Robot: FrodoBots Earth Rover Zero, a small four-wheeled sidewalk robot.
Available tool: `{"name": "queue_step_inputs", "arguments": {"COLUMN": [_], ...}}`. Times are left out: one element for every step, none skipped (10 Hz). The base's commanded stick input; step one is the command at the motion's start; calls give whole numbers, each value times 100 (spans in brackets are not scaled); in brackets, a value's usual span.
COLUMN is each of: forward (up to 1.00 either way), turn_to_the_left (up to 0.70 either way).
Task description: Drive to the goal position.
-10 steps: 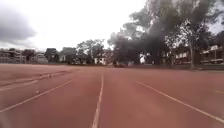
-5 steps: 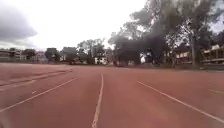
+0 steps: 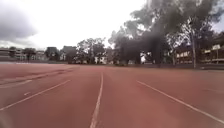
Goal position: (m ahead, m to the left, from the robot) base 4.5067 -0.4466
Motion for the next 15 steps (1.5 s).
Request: {"name": "queue_step_inputs", "arguments": {"forward": [45,45,45,45,45,45,45,45,45,45,45,45,45,45,45], "turn_to_the_left": [0,0,0,0,0,0,0,0,0,0,0,0,0,0,0]}}
